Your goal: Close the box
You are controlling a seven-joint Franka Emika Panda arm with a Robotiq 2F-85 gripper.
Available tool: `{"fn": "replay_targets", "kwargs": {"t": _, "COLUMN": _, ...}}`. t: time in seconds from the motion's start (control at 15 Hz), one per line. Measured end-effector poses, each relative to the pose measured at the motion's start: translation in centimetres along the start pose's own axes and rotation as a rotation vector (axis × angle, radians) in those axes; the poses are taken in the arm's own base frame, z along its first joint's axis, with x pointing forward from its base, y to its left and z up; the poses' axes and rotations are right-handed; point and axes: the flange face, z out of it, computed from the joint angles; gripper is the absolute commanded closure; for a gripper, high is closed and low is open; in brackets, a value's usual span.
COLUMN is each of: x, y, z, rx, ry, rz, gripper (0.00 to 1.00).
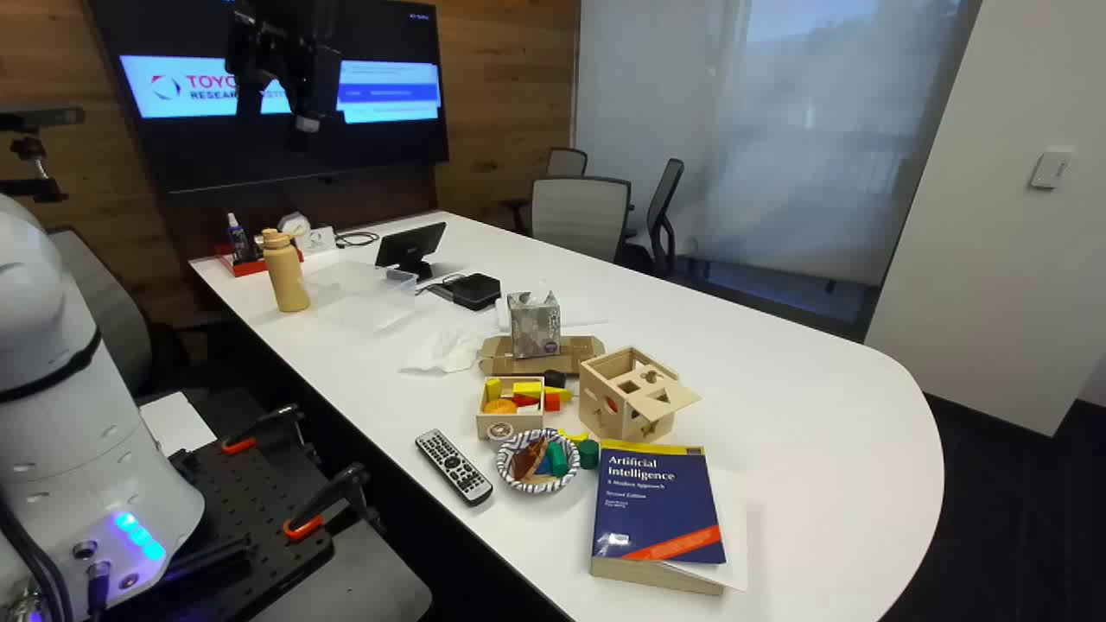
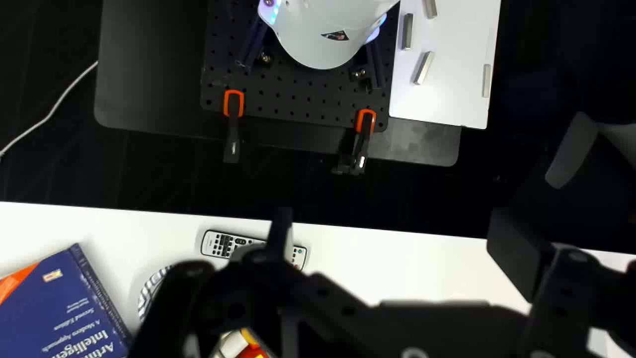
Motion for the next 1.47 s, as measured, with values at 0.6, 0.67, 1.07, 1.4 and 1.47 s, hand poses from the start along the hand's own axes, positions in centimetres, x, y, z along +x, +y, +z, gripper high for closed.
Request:
{"fn": "replay_targets", "kwargs": {"t": 0.6, "x": 0.8, "y": 4.0, "z": -2.0, "rx": 0.036, "ry": 0.053, "rz": 0.016, "gripper": 0.00}}
{"fn": "replay_targets", "kwargs": {"t": 0.67, "x": 1.4, "y": 5.8, "z": -2.8, "rx": 0.043, "ry": 0.076, "rz": 0.035, "gripper": 0.00}}
{"fn": "replay_targets", "kwargs": {"t": 1.07, "x": 8.2, "y": 17.2, "z": -4.5, "rx": 0.027, "ry": 0.169, "rz": 0.229, "gripper": 0.00}}
{"fn": "replay_targets", "kwargs": {"t": 1.4, "x": 15.7, "y": 26.7, "z": -1.7, "rx": -0.004, "ry": 0.292, "rz": 0.393, "gripper": 0.00}}
{"fn": "replay_targets", "kwargs": {"t": 1.47, "x": 17.0, "y": 28.6, "z": -0.6, "rx": -0.002, "ry": 0.313, "rz": 0.426, "gripper": 0.00}}
